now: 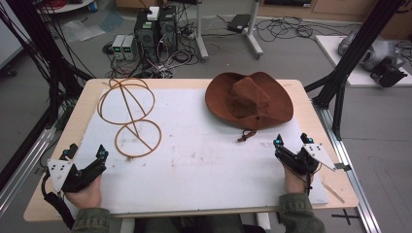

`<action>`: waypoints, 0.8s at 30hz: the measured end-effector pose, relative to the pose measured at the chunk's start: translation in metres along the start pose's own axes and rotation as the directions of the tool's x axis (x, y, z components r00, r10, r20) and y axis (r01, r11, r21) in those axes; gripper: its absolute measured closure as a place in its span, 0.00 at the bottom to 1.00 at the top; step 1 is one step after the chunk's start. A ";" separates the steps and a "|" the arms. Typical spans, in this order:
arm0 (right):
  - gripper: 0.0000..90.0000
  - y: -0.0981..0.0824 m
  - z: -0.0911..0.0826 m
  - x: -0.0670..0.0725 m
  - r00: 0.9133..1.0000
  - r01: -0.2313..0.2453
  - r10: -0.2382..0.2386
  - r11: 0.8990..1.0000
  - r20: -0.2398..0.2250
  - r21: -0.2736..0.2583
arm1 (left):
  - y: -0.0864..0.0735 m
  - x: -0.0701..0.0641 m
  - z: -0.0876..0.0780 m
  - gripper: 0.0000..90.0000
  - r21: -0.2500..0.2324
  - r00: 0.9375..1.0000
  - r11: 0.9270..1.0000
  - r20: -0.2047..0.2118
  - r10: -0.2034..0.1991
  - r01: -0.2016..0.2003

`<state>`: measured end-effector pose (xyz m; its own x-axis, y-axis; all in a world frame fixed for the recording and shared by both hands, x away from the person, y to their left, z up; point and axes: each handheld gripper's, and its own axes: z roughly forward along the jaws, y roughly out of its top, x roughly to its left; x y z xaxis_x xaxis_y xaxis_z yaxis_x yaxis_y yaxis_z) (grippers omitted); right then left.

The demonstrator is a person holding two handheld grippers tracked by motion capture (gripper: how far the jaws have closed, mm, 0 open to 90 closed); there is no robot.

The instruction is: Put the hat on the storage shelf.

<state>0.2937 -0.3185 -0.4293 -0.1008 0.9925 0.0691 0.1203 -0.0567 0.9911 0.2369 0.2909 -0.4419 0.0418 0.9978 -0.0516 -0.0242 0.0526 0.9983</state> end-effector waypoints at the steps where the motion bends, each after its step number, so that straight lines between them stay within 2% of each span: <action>1: 0.13 0.000 0.000 0.000 1.000 0.001 -0.001 1.000 -0.001 0.000 | 0.000 0.000 0.000 0.16 -0.001 1.000 1.000 0.000 0.000 0.000; 12: 0.13 0.000 0.001 0.000 1.000 0.004 -0.004 1.000 -0.012 0.003 | 0.000 0.000 0.000 0.16 -0.003 1.000 1.000 0.000 0.001 -0.001; 16: 0.13 0.002 0.001 0.002 1.000 0.025 -0.025 1.000 -0.011 -0.008 | 0.001 0.000 0.000 0.16 -0.002 1.000 1.000 0.000 0.001 -0.001; 20: 0.13 0.010 0.004 0.005 0.999 0.030 -0.031 0.999 -0.027 -0.033 | 0.000 0.000 -0.001 0.16 0.000 1.000 1.000 0.000 -0.003 0.003; 24: 0.13 0.022 0.014 0.013 0.997 0.038 -0.040 0.999 -0.065 -0.036 | 0.000 0.000 -0.001 0.16 -0.001 1.000 1.000 -0.002 -0.002 0.002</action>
<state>0.3090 -0.3057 -0.4085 -0.1695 0.9849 0.0364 0.0808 -0.0229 0.9965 0.2356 0.2909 -0.4417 0.0402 0.9977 -0.0540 -0.0251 0.0551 0.9982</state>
